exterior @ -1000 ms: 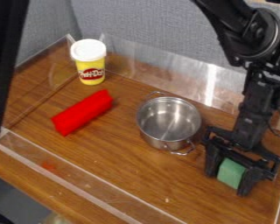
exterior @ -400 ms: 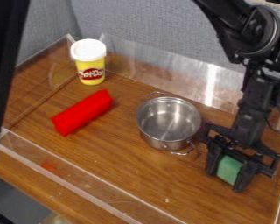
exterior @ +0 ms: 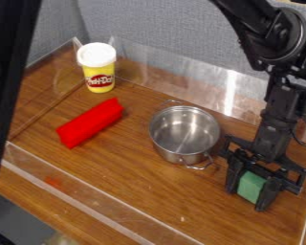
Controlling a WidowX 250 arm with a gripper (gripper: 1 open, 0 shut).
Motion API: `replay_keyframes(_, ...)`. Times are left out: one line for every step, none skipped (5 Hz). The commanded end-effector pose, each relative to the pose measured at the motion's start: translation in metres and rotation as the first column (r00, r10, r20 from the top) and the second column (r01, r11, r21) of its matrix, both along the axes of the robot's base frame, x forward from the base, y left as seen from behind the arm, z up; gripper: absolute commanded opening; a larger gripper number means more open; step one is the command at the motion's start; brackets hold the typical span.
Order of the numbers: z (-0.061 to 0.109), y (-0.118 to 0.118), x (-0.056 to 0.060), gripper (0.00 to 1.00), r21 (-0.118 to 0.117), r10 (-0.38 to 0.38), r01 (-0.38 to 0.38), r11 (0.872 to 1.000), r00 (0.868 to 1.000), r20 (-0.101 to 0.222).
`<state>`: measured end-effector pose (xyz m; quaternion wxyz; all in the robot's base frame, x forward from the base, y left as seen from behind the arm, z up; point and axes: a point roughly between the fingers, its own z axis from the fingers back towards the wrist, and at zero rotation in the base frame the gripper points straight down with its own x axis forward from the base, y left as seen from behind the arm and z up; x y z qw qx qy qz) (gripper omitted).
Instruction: Put green object to the left side of the table
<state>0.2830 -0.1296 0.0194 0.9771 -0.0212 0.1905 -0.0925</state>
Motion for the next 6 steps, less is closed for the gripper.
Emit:
replay_keyframes(0.012,0.000,0.011,0.00,-0.019,0.010,-0.009,1.000,0.999,0.037)
replay_keyframes(0.013,0.000,0.010,1.00,-0.027,0.008,-0.007,1.000,1.000,0.027)
replay_keyframes(0.013,-0.001,0.010,1.00,-0.031,0.009,-0.009,0.999,1.000,0.027)
replay_keyframes(0.020,-0.001,0.011,1.00,-0.029,0.013,-0.011,1.000,0.999,0.042)
replay_keyframes(0.019,0.000,0.013,0.00,-0.029,0.014,-0.012,0.999,0.999,0.045)
replay_keyframes(0.040,0.004,0.011,0.00,-0.021,0.014,-0.012,1.000,0.996,0.087)
